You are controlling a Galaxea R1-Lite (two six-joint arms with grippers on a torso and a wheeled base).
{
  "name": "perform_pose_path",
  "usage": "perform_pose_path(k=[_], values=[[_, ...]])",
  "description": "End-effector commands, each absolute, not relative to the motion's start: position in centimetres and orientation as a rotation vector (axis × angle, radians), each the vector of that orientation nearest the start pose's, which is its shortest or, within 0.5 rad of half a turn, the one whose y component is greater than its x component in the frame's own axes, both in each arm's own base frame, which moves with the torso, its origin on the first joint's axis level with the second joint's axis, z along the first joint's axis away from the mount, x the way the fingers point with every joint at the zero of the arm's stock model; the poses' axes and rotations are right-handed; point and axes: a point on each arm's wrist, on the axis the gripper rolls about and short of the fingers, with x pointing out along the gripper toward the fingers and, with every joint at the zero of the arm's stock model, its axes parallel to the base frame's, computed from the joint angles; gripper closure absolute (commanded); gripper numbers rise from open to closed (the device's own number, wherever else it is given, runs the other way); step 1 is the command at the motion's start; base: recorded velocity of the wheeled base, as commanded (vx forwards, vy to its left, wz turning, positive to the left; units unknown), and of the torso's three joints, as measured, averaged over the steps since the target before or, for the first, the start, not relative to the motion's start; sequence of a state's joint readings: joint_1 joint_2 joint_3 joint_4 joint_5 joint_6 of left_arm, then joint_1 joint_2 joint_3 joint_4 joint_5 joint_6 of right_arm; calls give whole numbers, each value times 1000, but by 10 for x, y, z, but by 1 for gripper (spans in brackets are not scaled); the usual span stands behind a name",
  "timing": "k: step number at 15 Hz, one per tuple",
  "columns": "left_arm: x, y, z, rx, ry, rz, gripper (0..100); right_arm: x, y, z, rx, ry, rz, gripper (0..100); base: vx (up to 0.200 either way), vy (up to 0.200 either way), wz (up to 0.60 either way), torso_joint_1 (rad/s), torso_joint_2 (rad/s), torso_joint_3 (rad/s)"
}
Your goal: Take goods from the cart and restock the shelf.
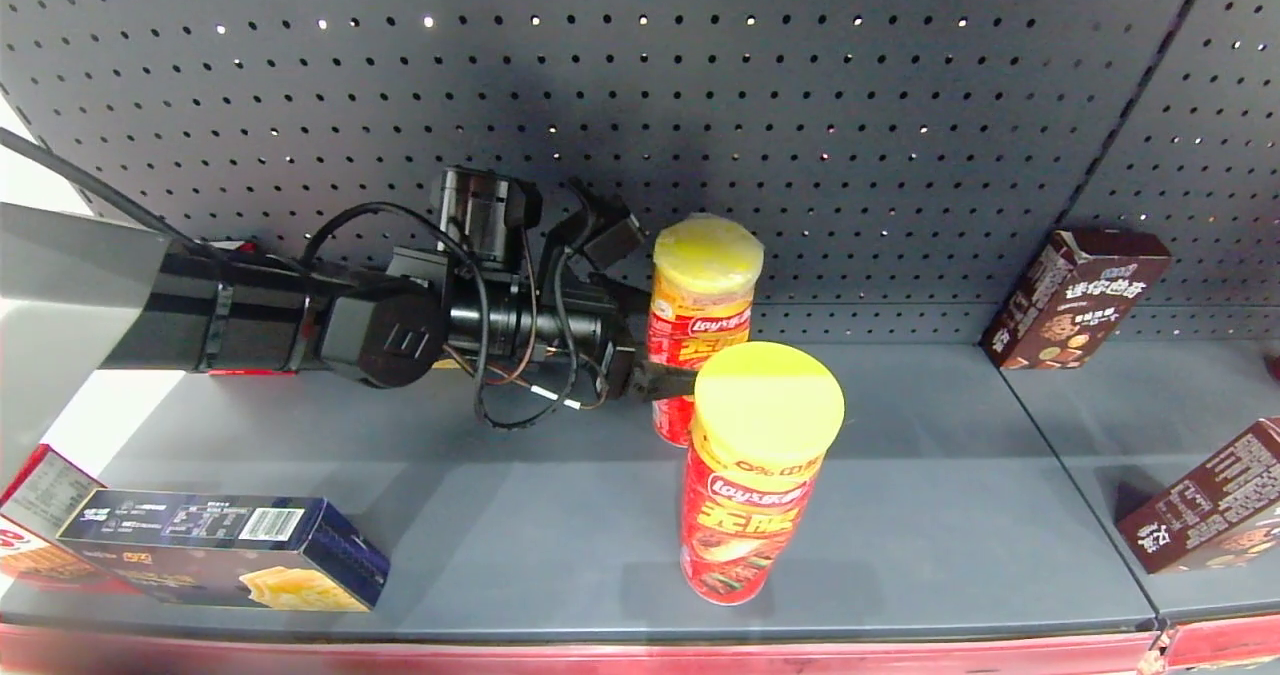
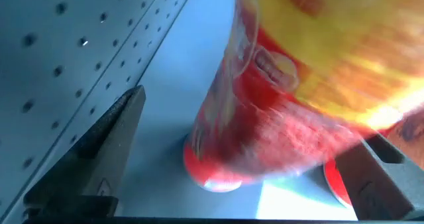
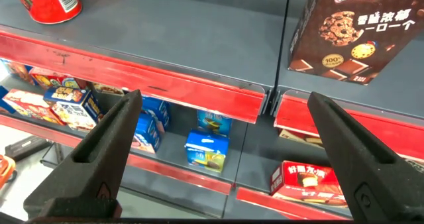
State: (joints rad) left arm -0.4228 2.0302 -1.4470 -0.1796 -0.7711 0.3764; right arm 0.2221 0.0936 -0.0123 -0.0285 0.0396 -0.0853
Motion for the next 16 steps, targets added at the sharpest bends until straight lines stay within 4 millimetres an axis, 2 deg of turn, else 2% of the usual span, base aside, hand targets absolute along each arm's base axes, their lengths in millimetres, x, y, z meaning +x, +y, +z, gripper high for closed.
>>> perform_pose_path(k=[1, 4, 8, 14, 16], values=[[359, -169, 207, 253, 187, -1213, 0, -16, -3, 84, -90, 42, 264, 0, 0, 0, 0, 0, 0, 0], [354, -160, 207, 314, 179, -1140, 0, -16, -3, 84, -90, 42, 264, 0, 0, 0, 0, 0, 0, 0], [346, -167, 198, 382, 211, -1060, 0, -16, -3, 84, -90, 42, 264, 0, 0, 0, 0, 0, 0, 0], [350, -165, 198, 401, 217, -994, 0, -16, -3, 84, -90, 42, 264, 0, 0, 0, 0, 0, 0, 0], [358, -161, 198, 407, 185, -945, 0, -16, -3, 84, -90, 42, 264, 0, 0, 0, 0, 0, 0, 0]])
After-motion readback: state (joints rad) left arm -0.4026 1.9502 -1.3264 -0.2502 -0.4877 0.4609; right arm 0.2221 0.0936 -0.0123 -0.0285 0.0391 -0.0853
